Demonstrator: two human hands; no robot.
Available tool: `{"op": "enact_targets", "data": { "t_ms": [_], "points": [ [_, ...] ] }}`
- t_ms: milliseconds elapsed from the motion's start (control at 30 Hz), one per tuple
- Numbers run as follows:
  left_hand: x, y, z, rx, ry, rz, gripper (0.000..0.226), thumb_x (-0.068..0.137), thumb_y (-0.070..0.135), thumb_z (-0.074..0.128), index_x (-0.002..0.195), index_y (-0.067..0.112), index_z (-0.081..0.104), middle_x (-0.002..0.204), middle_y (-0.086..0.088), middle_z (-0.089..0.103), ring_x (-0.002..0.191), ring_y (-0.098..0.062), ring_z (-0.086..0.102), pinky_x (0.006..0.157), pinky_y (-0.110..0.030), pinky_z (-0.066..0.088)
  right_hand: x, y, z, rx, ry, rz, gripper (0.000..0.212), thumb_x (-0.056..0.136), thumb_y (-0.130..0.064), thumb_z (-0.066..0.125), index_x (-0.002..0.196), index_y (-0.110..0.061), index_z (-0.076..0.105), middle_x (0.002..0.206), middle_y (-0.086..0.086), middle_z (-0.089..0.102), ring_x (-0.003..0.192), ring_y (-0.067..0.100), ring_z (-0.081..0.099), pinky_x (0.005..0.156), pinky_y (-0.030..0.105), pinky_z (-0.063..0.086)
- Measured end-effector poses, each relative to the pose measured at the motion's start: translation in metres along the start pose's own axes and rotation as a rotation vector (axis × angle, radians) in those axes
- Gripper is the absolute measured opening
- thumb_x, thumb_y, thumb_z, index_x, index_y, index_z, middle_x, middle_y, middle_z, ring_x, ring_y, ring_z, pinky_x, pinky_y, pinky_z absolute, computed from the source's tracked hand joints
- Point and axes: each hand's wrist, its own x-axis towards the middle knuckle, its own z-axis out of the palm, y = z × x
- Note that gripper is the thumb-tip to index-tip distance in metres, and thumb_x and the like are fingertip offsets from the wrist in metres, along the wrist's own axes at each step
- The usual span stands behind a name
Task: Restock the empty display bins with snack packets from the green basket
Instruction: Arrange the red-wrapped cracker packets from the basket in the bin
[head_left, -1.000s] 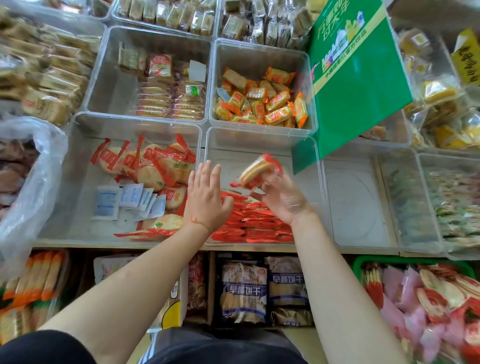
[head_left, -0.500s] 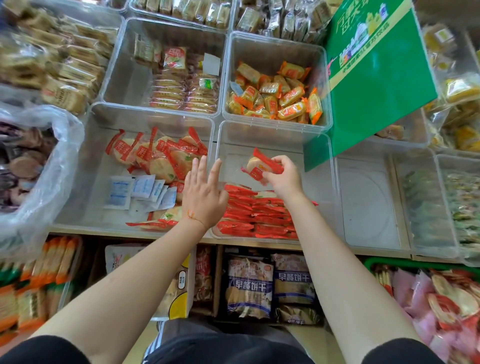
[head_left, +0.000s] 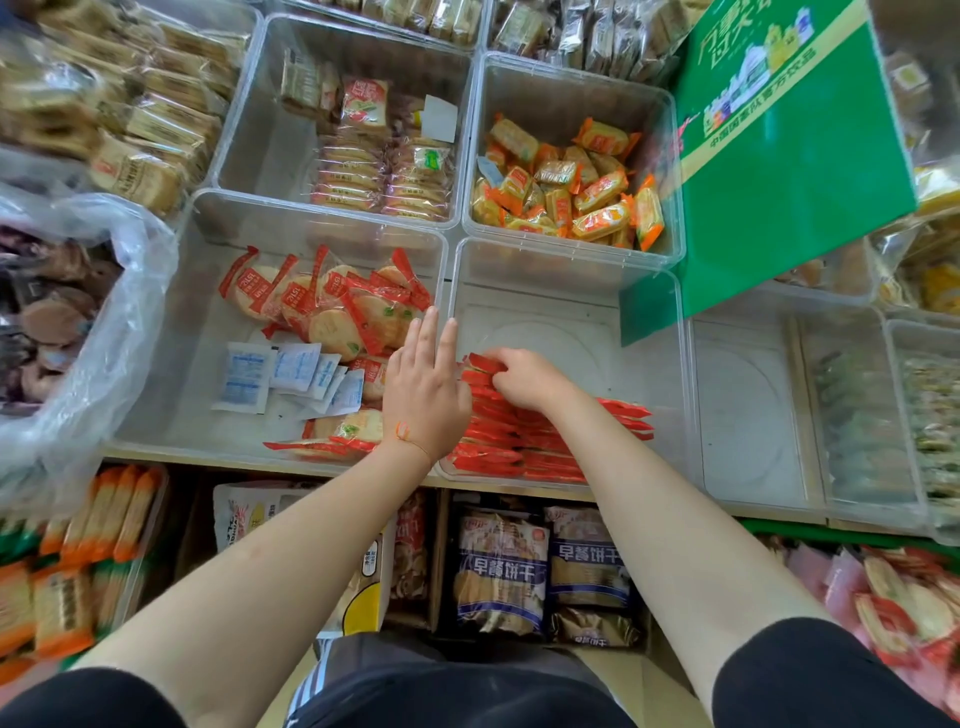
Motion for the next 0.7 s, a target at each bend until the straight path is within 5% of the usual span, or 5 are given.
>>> {"op": "enact_targets", "data": {
  "t_ms": [133,267,500,700],
  "points": [
    [0.0,0.0,-0.001,-0.008,-0.012,0.0,0.068,0.088,0.023,0.041,0.153,0.01,0.029,0.162,-0.014,0.019,0.149,-0.032,0.02,0.111,-0.047,0.03,0.007,-0.009,0.01,0.046,0.026,-0.05,0.044,0.096,-0.022,0.041,0.138,-0.024,0.056,0.142,0.011,0.054,0.134,0.028,0.045,0.11,0.034,0.035],
    [0.0,0.001,-0.002,-0.004,-0.033,-0.003,0.068,0.09,0.021,0.045,0.155,0.011,0.025,0.163,-0.012,0.014,0.15,-0.03,0.017,0.114,-0.045,0.026,0.014,-0.005,0.022,-0.104,0.08,0.019,0.048,0.096,-0.028,0.034,0.138,-0.038,0.053,0.139,0.015,0.049,0.131,0.036,0.041,0.11,0.048,0.036],
    [0.0,0.001,-0.001,0.028,-0.07,-0.017,0.068,0.094,0.024,0.042,0.157,0.014,0.016,0.165,-0.009,0.007,0.151,-0.026,0.01,0.117,-0.042,0.021,0.017,-0.012,0.013,-0.072,-0.035,0.031,0.049,0.096,-0.033,0.033,0.142,-0.038,0.048,0.15,0.004,0.047,0.137,0.028,0.042,0.112,0.043,0.036],
    [0.0,0.003,-0.002,0.035,-0.057,-0.003,0.066,0.096,0.025,0.039,0.157,0.014,0.016,0.165,-0.009,0.006,0.152,-0.026,0.009,0.118,-0.042,0.021,-0.018,-0.005,0.01,0.088,0.211,-0.009,0.048,0.096,-0.026,0.042,0.143,-0.028,0.049,0.148,0.004,0.047,0.138,0.027,0.04,0.114,0.046,0.033]
  ]
}}
